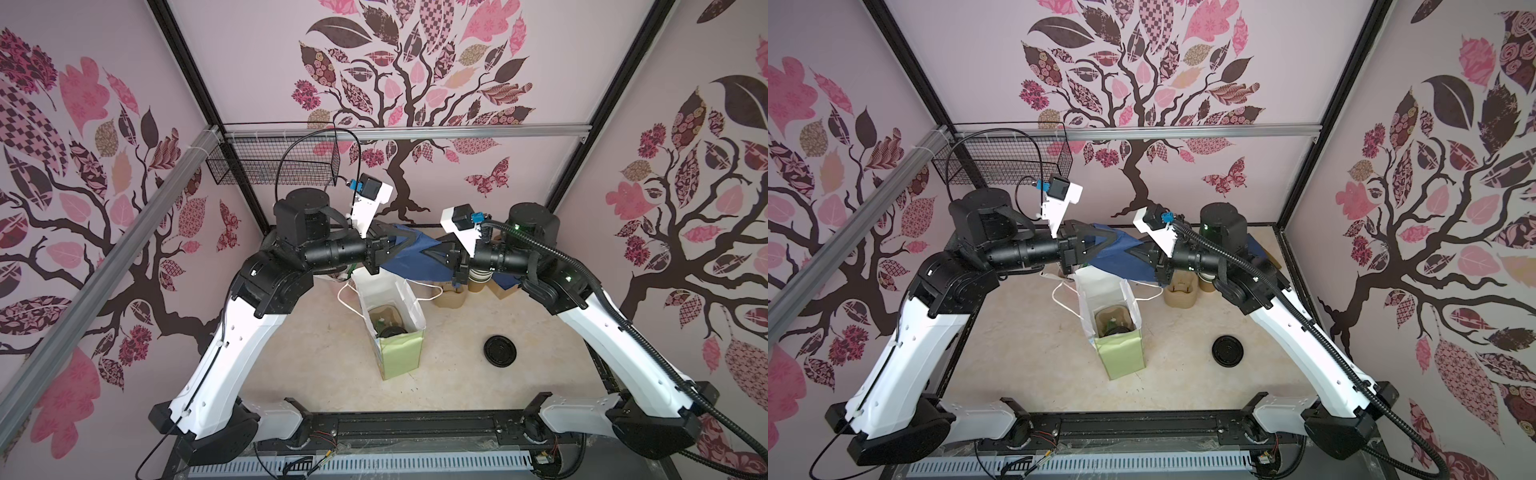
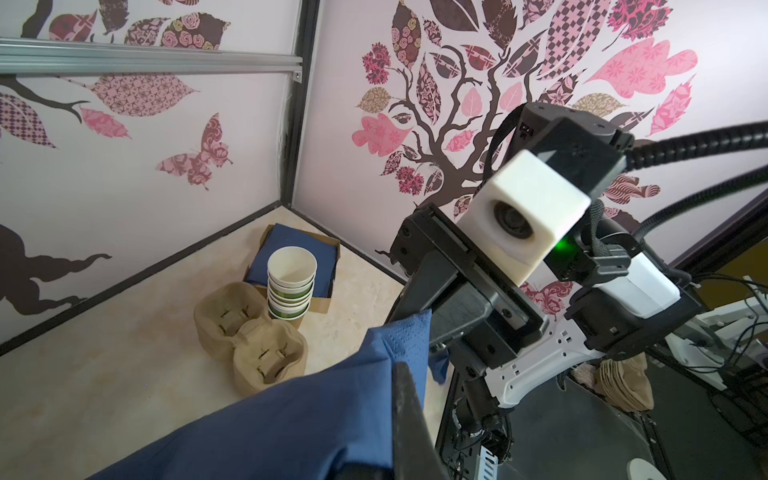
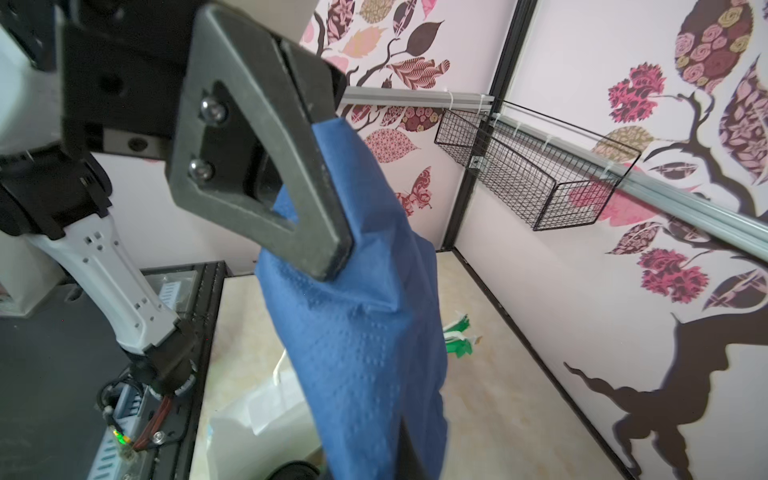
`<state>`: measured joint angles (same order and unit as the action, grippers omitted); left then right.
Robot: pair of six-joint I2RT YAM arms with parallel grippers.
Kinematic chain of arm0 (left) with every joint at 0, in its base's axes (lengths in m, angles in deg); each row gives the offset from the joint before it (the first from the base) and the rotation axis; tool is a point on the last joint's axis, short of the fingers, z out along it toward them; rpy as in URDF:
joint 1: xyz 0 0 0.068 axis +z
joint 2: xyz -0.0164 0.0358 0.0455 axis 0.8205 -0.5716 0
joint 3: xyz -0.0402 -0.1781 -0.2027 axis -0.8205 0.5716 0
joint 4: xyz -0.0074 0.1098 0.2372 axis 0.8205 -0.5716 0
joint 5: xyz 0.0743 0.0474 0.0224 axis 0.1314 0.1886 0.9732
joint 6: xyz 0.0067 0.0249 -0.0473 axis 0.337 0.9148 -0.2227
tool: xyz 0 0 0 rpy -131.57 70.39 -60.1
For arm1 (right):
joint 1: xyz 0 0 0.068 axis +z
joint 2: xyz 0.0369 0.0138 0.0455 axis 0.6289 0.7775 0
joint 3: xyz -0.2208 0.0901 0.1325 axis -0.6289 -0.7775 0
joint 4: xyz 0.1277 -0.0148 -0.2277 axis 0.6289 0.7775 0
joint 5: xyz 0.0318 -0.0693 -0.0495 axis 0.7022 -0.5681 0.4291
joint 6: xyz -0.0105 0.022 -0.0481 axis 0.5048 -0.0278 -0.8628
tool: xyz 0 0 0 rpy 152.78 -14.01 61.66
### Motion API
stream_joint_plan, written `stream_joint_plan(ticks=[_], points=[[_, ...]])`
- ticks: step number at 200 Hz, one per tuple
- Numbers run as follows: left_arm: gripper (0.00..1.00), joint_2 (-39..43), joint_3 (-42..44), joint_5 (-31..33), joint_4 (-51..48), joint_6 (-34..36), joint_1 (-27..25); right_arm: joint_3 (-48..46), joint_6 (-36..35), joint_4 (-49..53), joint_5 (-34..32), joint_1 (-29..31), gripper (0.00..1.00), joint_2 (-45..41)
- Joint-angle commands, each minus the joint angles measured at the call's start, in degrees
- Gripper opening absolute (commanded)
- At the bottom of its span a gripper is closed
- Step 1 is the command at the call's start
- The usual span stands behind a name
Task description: Pack the takeout coffee
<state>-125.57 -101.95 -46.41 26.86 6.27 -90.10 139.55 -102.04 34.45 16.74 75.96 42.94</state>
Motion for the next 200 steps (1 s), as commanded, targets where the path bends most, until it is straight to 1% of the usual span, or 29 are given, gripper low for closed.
stream_joint_plan(ticks=[1, 12, 24, 31, 42, 63, 86, 93, 101, 117, 130, 147, 162, 178, 200], points=[[0.54, 2.7, 1.7, 1.5, 2.2, -0.1, 0.1, -0.7, 2.7, -3.7, -1.8, 0.1, 0.0, -0.8], [0.67, 4.6, 2.7, 4.0, 3.0, -0.5, 0.0, -0.6, 4.3, -3.6, -3.3, 0.2, 0.0, -1.2], [0.77, 7.7, 4.6, 8.4, 4.7, -1.0, 0.0, -0.4, 5.9, -3.1, -4.1, 0.1, 0.0, -1.6], [0.81, 9.9, 6.0, 11.4, 6.0, -1.4, 0.1, -0.4, 6.8, -2.7, -4.2, 0.2, 0.0, -1.8], [0.86, 13.8, 8.7, 18.5, 7.7, -2.7, 0.0, -0.5, 8.5, -2.6, -3.5, 0.1, 0.0, -2.4], [0.91, 20.7, 14.1, 30.7, 7.9, -4.2, 0.2, -0.2, 12.3, -3.5, -1.9, 0.2, 0.0, -3.5], [0.92, 25.3, 20.2, 35.4, 3.7, -2.8, 0.3, 0.1, 14.7, -3.5, 0.7, 0.1, 0.0, -4.3], [0.92, 26.4, 22.2, 37.7, 3.2, -3.1, 0.3, -0.2, 14.2, -3.4, 1.4, 0.2, 0.0, -4.7], [0.92, 27.6, 23.8, 39.6, 3.8, -3.4, 0.5, -0.5, 11.9, -2.1, 1.5, 0.1, 0.0, -5.2], [0.92, 28.4, 23.5, 39.9, 6.4, -3.8, 0.9, 0.1, 4.0, 3.5, -0.1, 0.1, 0.0, -5.7], [0.92, 27.2, 20.0, 40.0, 5.5, -2.4, 0.9, 1.2, -2.2, 8.0, -0.5, 0.2, 0.0, -5.5], [0.91, 24.2, 14.9, 40.7, 3.1, 0.4, 0.9, 1.7, -10.2, 11.7, 2.9, 0.2, 0.0, -5.9], [0.91, 20.9, 11.1, 41.1, 3.2, 2.4, 0.9, 0.3, -15.2, 11.8, 5.5, 0.2, 0.0, -7.0], [0.91, 15.5, 6.0, 36.0, 2.5, 4.3, 1.1, -0.1, -20.6, 12.2, 7.8, 0.4, 0.0, -7.0], [0.91, 7.3, -2.3, 23.8, -2.9, 7.1, 3.2, 0.9, -26.8, 12.6, 8.6, 0.9, 0.0, -5.9]])
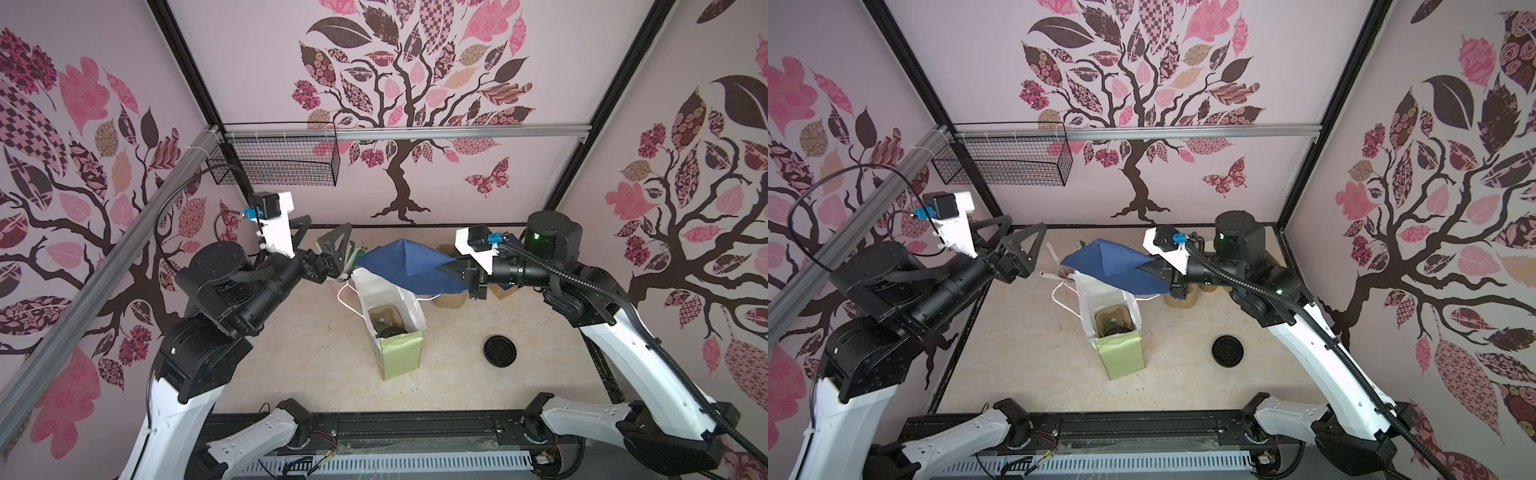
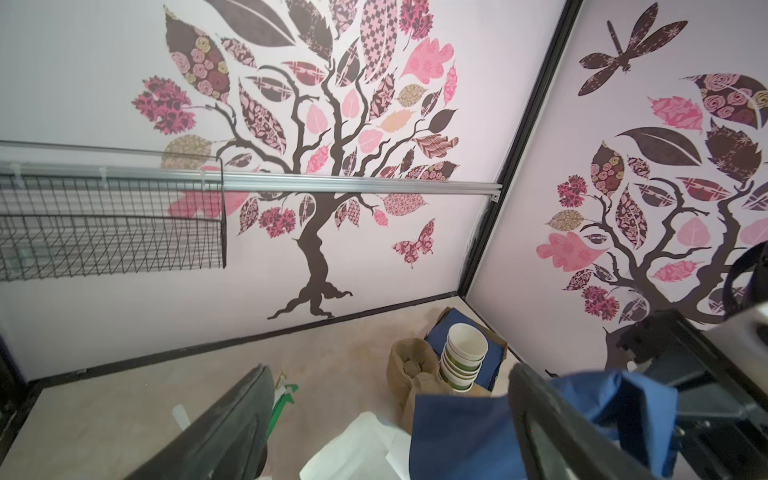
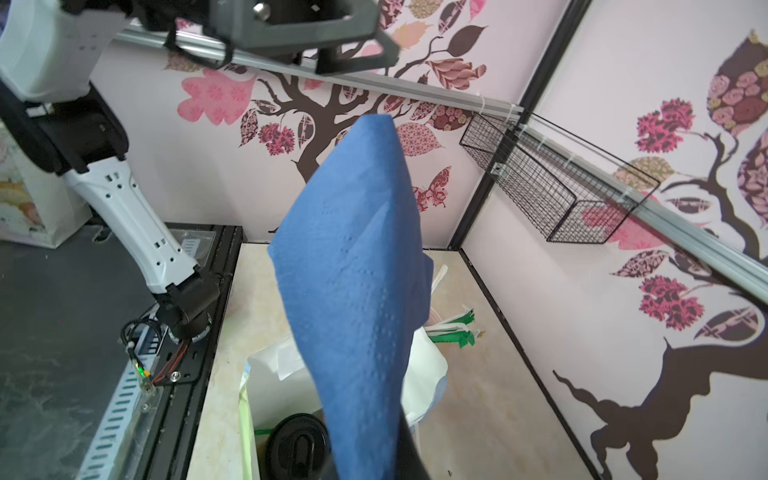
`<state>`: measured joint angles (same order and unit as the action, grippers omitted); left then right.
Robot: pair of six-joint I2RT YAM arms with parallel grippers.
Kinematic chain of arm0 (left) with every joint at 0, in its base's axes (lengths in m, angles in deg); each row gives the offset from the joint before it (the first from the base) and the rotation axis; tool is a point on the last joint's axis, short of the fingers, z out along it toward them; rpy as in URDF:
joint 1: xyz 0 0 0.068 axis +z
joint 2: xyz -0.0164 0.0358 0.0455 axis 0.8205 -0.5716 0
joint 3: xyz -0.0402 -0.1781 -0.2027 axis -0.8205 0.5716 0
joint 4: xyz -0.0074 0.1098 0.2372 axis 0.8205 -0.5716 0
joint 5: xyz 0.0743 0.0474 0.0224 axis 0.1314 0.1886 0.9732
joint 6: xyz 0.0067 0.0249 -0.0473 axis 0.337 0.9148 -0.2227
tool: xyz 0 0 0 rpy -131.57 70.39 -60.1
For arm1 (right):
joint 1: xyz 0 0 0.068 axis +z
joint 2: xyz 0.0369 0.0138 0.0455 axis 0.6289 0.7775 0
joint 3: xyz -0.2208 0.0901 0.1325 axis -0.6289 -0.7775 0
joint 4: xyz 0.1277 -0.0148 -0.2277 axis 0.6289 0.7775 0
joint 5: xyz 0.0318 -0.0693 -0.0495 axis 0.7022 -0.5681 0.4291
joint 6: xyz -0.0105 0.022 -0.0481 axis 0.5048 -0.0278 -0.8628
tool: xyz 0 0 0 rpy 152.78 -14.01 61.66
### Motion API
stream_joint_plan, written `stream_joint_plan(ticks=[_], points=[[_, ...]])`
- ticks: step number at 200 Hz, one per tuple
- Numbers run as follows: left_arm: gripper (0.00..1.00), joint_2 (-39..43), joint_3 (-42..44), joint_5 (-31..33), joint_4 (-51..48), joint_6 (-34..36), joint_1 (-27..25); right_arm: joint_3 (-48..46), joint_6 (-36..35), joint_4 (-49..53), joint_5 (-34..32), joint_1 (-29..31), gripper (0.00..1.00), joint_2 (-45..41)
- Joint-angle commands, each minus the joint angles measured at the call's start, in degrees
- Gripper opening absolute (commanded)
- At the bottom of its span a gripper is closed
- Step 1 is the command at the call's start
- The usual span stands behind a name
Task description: Pack the takeout coffee
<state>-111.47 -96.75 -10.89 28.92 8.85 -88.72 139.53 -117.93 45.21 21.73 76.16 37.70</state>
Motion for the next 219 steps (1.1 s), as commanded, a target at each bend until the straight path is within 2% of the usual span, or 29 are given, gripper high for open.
stream_joint_plan(ticks=[1, 27, 46, 67, 85, 104, 130, 189, 207, 219], points=[[0.91, -7.2, -7.7, -12.3, -5.2, 4.6, 1.9, 0.9, -11.2, 1.9, 3.6, 0.7, 0.0, -0.7], [0.89, -12.7, -10.1, -29.8, -6.6, 4.4, 8.7, -0.4, -17.7, -0.6, 1.8, 1.1, 0.0, -0.5], [0.89, -15.5, -10.8, -41.7, -9.3, 5.9, 9.2, -3.7, -18.2, -8.1, -0.4, 1.0, 0.0, -1.7], [0.9, -12.6, -3.1, -51.1, -4.4, 4.9, 9.2, -5.4, -17.1, -13.8, -1.3, 1.1, 0.0, -2.1], [0.92, -9.4, 3.8, -56.7, 1.3, 2.8, 9.2, -5.7, -15.7, -16.0, -0.9, 1.1, 0.0, -1.7], [0.93, -8.3, 7.4, -59.1, 3.3, 1.3, 9.3, -5.3, -13.7, -17.4, 0.3, 1.0, 0.0, -0.8], [0.93, -9.3, 6.9, -59.9, -0.5, 2.7, 9.2, -5.1, -11.1, -19.8, 1.2, 1.1, 0.0, 0.2], [0.93, -11.7, 6.9, -60.5, 2.2, -0.5, 9.2, -6.5, -4.6, -28.4, 2.0, 2.3, 0.0, 2.0], [0.91, -12.1, 6.7, -61.5, 2.4, -0.6, 9.2, -7.5, -1.7, -32.1, 1.9, 2.8, 0.0, 2.3], [0.86, -12.6, 6.4, -62.1, 1.8, -0.3, 9.2, -8.0, -0.9, -33.7, 1.3, 3.2, 0.0, 2.4]])
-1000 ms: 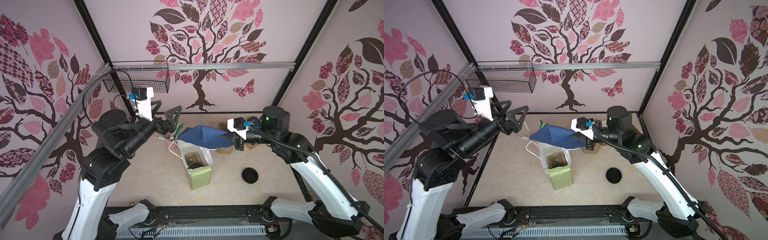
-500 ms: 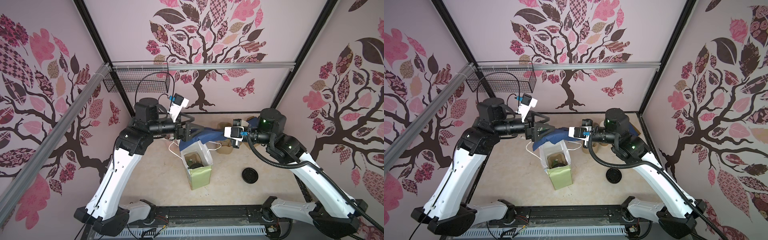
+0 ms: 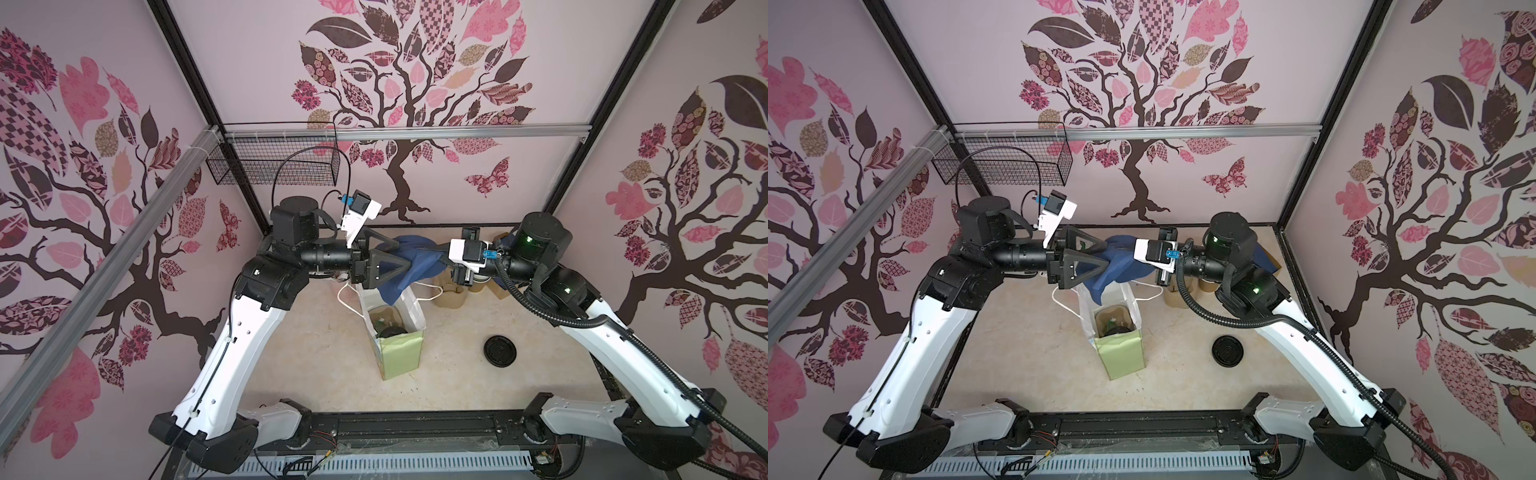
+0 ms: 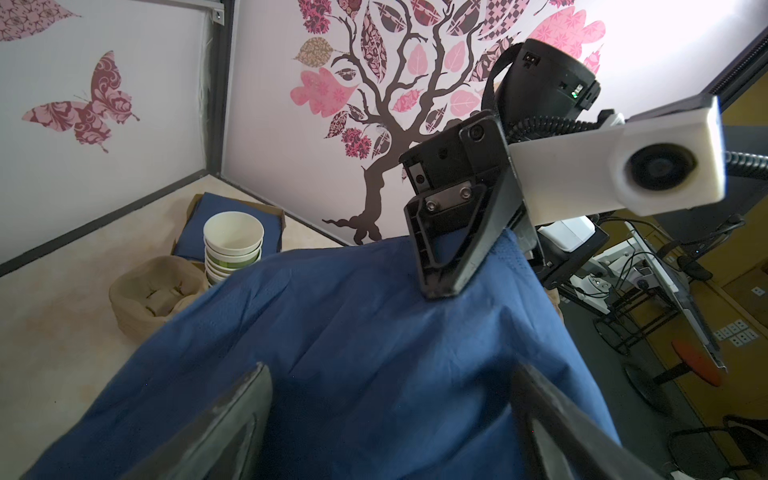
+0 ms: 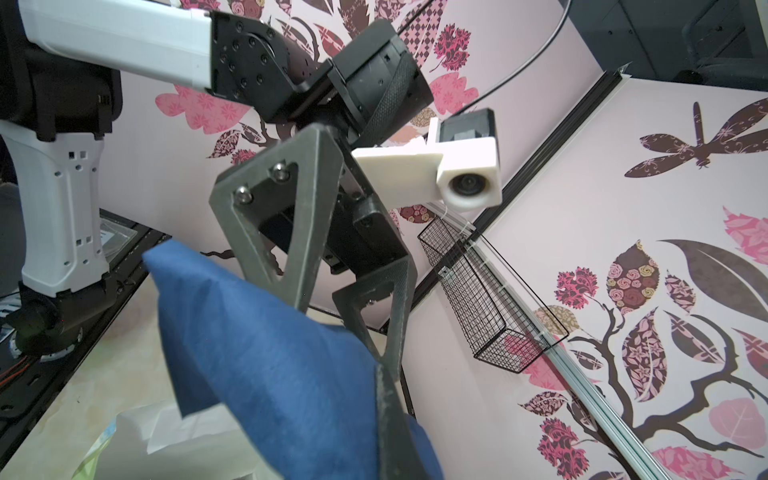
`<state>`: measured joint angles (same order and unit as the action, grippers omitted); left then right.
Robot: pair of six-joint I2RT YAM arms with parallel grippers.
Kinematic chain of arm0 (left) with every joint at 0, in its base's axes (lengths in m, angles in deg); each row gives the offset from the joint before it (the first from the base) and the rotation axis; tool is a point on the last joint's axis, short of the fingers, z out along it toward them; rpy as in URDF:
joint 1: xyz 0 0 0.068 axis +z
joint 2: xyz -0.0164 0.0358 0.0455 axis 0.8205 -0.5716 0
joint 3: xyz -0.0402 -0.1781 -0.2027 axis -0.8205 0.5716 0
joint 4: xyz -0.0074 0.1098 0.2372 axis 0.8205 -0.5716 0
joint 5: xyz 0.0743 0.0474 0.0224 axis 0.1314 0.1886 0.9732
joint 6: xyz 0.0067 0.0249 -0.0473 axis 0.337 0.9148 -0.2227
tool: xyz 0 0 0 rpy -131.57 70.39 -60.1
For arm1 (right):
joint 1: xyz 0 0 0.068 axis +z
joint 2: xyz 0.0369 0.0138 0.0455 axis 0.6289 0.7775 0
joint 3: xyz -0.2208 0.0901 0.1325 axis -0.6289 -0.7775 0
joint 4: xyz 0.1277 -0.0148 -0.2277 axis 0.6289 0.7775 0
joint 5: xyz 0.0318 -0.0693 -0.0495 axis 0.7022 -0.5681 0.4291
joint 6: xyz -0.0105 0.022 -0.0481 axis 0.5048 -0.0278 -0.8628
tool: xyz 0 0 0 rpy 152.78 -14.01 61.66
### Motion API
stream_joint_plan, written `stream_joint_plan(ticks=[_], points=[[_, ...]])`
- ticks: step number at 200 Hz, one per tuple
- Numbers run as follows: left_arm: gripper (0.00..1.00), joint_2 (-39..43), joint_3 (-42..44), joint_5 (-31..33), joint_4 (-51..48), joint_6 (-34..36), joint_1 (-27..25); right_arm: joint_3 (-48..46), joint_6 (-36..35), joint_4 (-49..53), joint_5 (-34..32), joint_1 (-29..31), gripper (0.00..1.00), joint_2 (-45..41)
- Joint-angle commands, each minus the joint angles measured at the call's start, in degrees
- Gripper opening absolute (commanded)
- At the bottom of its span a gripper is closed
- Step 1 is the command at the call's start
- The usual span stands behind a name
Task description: Pack the takeout coffee
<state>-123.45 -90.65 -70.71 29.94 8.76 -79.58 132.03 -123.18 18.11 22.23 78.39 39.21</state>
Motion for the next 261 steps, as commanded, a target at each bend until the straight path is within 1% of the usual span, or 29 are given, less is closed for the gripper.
stream_joint_plan(ticks=[1, 11, 25, 56, 80, 85, 90, 98, 107, 124, 134, 156, 169, 174, 182, 193, 203, 211, 223, 228, 235, 244, 261], points=[[0.85, -0.6, 0.3, -2.4, 0.6, -0.2, 0.1, -0.5, 4.4, -6.7, 0.8, 1.0, 0.0, 0.9], [0.78, -0.9, 0.1, -3.1, 0.2, 0.0, 0.1, -0.6, 4.7, -7.2, 0.3, 1.1, 0.0, 1.1], [0.64, -0.9, 0.2, -3.6, 0.0, 0.1, 0.1, -0.7, 4.5, -7.1, -0.3, 1.2, 0.0, 1.2], [0.37, -0.8, 0.2, -4.7, 0.2, 0.4, 0.1, -0.7, 2.6, -4.5, -2.1, 1.2, 0.0, 0.9], [0.12, -0.7, 0.2, -4.8, 0.1, 0.9, 0.1, -1.0, 0.7, -1.9, -4.4, 1.3, 0.0, 0.1], [0.06, -0.7, 0.2, -4.7, 0.0, 1.0, 0.1, -1.1, 0.1, -1.3, -4.9, 1.3, 0.03, 0.0], [0.0, -0.6, 0.1, -4.4, -0.1, 1.2, 0.2, -1.1, -0.4, -0.4, -5.3, 1.3, 0.07, -0.2], [0.0, -0.4, 0.1, -3.3, -0.3, 1.6, 0.2, -1.1, -1.1, 0.9, -6.2, 1.3, 0.18, -0.7], [0.0, 0.0, 0.4, -2.2, -0.3, 2.3, 0.2, -1.7, -1.5, 2.0, -7.5, 1.3, 0.34, -1.6], [0.0, 1.0, 1.0, 2.0, 0.3, 4.2, 0.2, -3.1, -3.9, 5.6, -10.6, 1.3, 0.6, -4.4], [0.0, 2.0, 1.9, 5.4, 1.8, 5.3, 0.2, -4.0, -5.6, 9.0, -12.6, 1.3, 0.71, -6.2], [0.0, 4.5, 4.6, 13.9, 7.1, 7.5, 0.1, -5.4, -8.1, 17.0, -16.0, 1.3, 0.87, -9.4], [0.0, 5.8, 5.9, 19.6, 9.9, 9.3, 0.1, -6.0, -8.5, 21.6, -18.3, 1.3, 0.92, -11.4], [0.0, 6.2, 6.5, 22.0, 10.8, 10.5, 0.1, -6.2, -7.8, 22.7, -19.1, 1.3, 0.95, -12.2], [0.0, 6.7, 7.0, 25.4, 11.9, 12.4, 0.0, -6.2, -6.0, 24.2, -20.1, 1.3, 0.97, -13.3], [0.0, 6.9, 7.1, 29.0, 11.9, 16.0, -0.5, -4.9, -1.9, 26.0, -20.3, 1.3, 0.99, -14.5], [0.0, 6.8, 6.9, 31.9, 10.7, 20.3, -1.8, -1.7, 4.6, 28.9, -19.2, 1.3, 1.0, -13.8], [0.0, 6.7, 7.0, 33.1, 9.5, 24.6, -3.3, 2.9, 11.0, 33.2, -16.6, 1.3, 1.0, -11.6], [0.0, 6.7, 7.7, 34.7, 8.5, 30.2, -5.6, 12.1, 19.2, 40.8, -11.2, 1.3, 1.0, -5.7], [0.0, 6.7, 8.0, 35.1, 8.2, 32.0, -6.4, 15.4, 22.9, 42.3, -10.8, 1.3, 0.99, -3.3], [0.0, 6.5, 8.3, 35.7, 8.1, 33.2, -7.1, 19.1, 26.9, 43.5, -11.9, 1.3, 0.97, -0.9], [0.0, 6.3, 8.4, 34.5, 7.7, 34.9, -7.3, 21.4, 29.9, 43.0, -13.1, 1.3, 0.96, 0.8], [0.0, 6.3, 8.9, 32.1, 8.0, 36.3, -7.8, 20.6, 30.9, 38.1, -12.9, 1.3, 0.98, 0.9]])
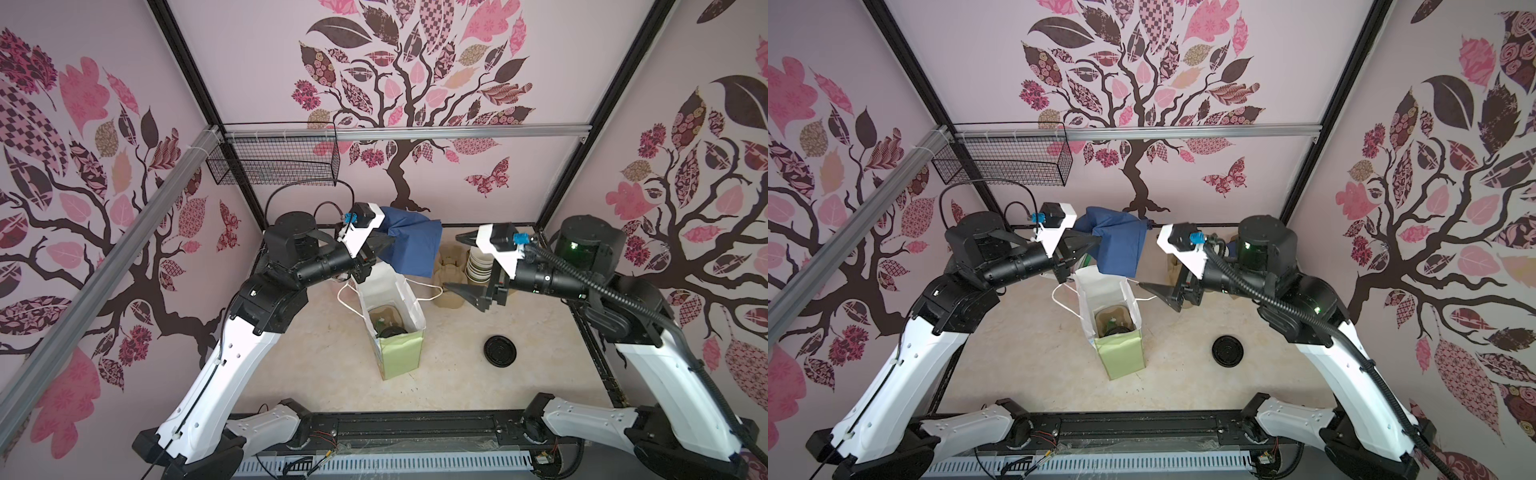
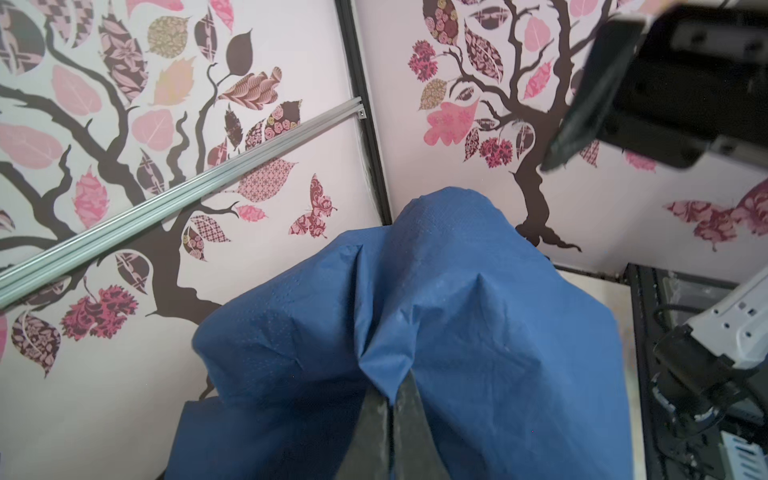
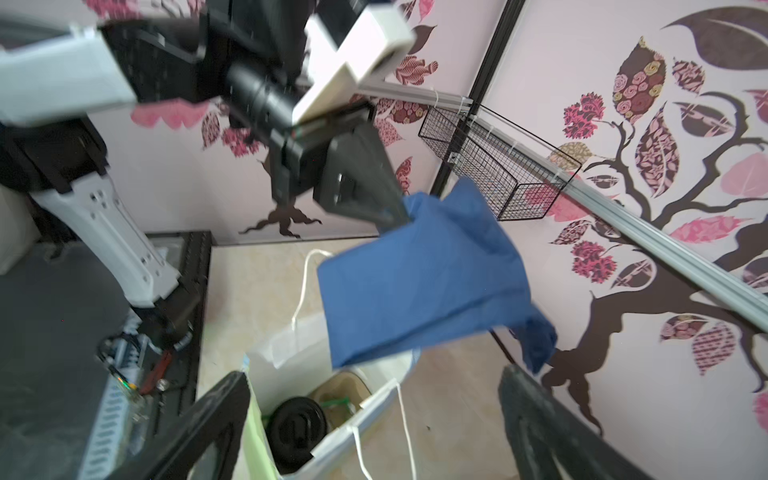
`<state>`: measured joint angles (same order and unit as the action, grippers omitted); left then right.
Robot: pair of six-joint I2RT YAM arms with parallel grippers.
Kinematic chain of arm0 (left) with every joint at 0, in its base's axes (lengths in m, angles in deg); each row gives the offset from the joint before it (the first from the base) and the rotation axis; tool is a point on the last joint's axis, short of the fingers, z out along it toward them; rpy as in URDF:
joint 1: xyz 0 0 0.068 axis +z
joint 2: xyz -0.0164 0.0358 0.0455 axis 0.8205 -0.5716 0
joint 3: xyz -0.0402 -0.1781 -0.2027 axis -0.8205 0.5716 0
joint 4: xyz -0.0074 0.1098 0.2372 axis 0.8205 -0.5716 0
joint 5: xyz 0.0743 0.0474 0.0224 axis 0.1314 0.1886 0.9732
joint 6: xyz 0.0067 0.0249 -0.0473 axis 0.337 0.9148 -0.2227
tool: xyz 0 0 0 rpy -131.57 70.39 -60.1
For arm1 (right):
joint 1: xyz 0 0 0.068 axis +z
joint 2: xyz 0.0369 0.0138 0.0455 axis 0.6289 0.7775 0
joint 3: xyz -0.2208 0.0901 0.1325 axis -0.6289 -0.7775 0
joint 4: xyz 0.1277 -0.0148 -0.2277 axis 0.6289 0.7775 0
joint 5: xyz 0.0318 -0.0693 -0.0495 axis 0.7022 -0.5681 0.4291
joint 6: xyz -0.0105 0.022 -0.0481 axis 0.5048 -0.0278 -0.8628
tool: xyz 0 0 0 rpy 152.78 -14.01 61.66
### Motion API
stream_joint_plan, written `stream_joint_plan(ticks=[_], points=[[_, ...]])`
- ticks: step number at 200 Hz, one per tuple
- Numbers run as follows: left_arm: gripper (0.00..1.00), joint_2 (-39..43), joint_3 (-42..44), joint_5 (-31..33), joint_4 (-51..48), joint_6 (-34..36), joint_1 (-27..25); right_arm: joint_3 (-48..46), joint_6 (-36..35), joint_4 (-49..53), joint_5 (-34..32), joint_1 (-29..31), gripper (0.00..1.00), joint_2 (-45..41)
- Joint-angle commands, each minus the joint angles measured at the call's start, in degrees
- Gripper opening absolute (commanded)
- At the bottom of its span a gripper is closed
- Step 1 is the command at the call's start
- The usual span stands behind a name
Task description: Pack the takeout coffee
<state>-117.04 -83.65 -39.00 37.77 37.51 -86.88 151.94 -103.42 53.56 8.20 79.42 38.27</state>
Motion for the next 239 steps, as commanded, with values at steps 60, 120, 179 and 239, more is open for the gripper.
stream_joint_plan(ticks=[60, 120, 179, 239], points=[[0.0, 1.1, 2.5, -7.8, -1.3, 7.4, -0.6, -0.6, 5.0, -4.1, 2.5, 0.4, 0.95, 7.6], [0.0, 1.8, 3.8, -10.4, 1.2, 2.3, -0.6, -4.5, 5.2, -10.9, 3.0, 2.6, 0.63, 9.6], [0.41, 4.1, 4.5, -7.0, 2.3, -1.8, -0.6, -5.7, 8.3, -11.8, 2.0, 3.1, 0.0, 8.6], [0.76, 13.3, 1.4, 26.0, -4.9, -26.3, -0.5, -3.1, 13.7, -3.7, -5.7, 8.1, 0.0, 8.3]])
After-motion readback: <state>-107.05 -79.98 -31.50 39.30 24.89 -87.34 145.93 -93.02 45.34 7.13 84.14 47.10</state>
